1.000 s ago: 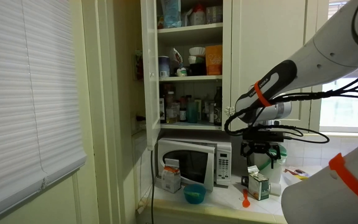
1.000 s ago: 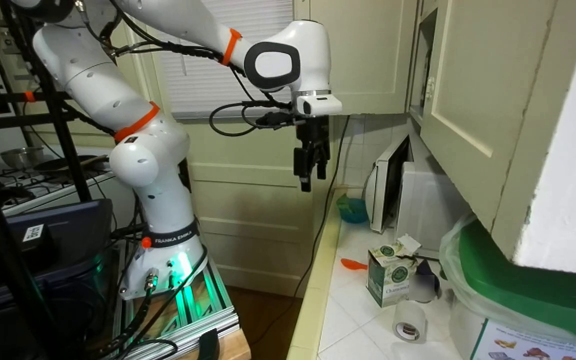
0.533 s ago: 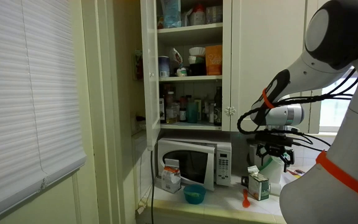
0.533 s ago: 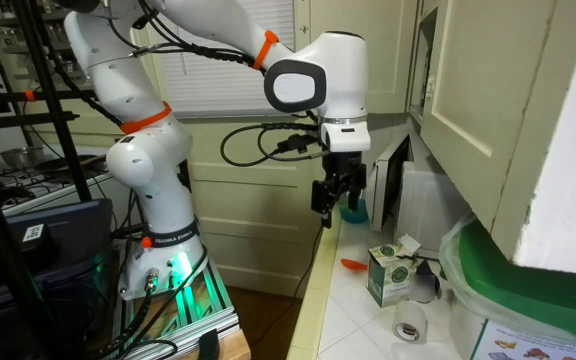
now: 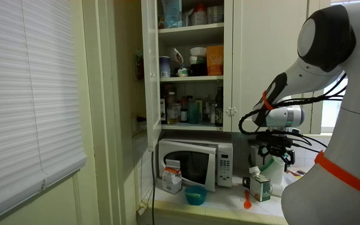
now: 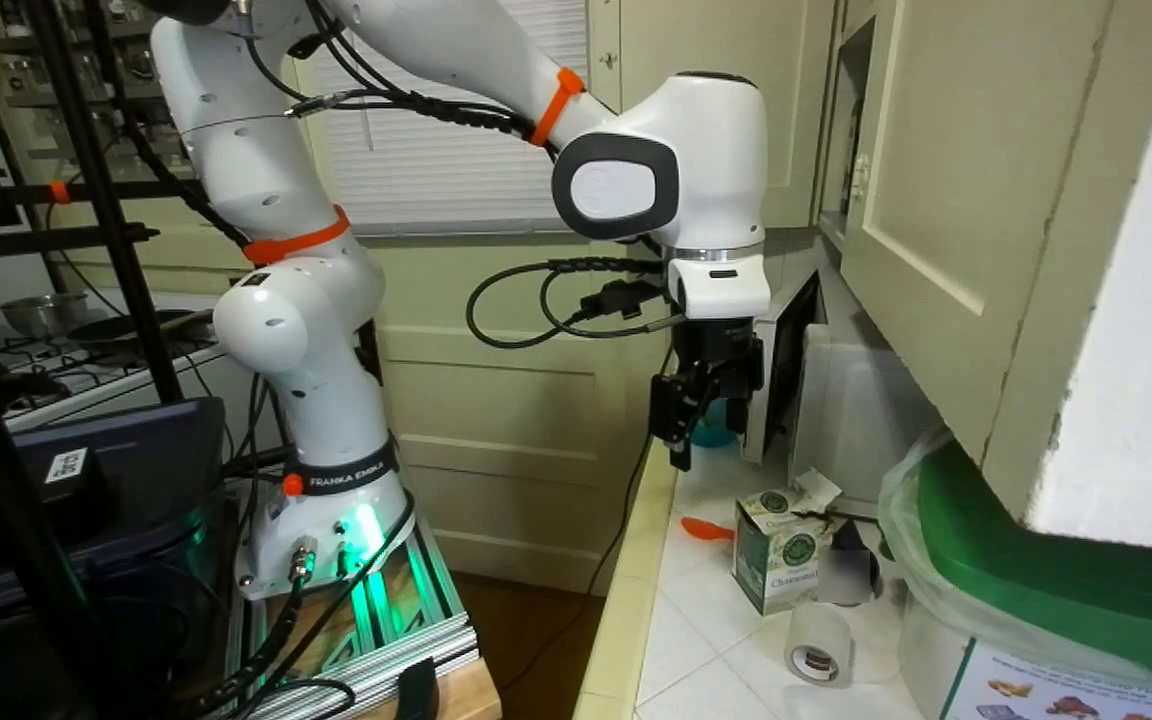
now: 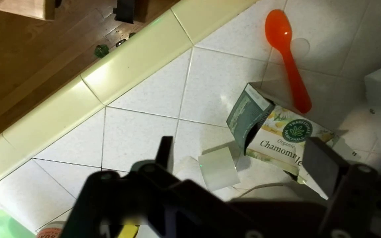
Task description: Pick up the green box and put it inside the bottom shelf of the cabinet
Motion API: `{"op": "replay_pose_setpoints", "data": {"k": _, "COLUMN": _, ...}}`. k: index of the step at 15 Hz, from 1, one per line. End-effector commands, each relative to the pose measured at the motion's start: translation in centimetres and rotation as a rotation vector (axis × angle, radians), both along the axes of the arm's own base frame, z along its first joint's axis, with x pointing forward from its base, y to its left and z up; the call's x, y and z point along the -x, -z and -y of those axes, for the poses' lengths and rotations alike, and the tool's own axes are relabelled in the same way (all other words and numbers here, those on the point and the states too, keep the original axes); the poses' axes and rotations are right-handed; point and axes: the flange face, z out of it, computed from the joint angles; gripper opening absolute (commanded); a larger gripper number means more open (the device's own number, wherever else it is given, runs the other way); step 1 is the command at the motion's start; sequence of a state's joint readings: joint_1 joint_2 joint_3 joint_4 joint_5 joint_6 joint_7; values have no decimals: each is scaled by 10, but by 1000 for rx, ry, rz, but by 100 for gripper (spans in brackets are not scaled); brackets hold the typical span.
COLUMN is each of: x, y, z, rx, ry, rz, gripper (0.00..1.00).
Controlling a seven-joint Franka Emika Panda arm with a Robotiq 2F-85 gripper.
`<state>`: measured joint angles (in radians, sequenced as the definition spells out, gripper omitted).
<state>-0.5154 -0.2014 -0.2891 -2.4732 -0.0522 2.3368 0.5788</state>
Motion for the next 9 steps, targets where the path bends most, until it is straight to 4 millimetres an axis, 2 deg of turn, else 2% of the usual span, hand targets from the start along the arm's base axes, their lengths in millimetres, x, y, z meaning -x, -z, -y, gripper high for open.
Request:
{"op": "replay_pose_setpoints", "data": {"k": 1, "x": -6, "y": 15, "z": 3, "rx": -24, "ry": 101, "rz": -55, "gripper": 100}}
{"op": "replay_pose_setpoints", "data": {"k": 6, "x": -13, "y": 50, "z": 1, "rx": -115, "ry": 357, "rz": -45, "gripper": 100}}
{"op": "replay_pose_setpoints", "data": {"k": 9, "x": -17, "y": 65, "z": 7, "rx": -147, "ry": 474, "rz": -23, "gripper": 100}}
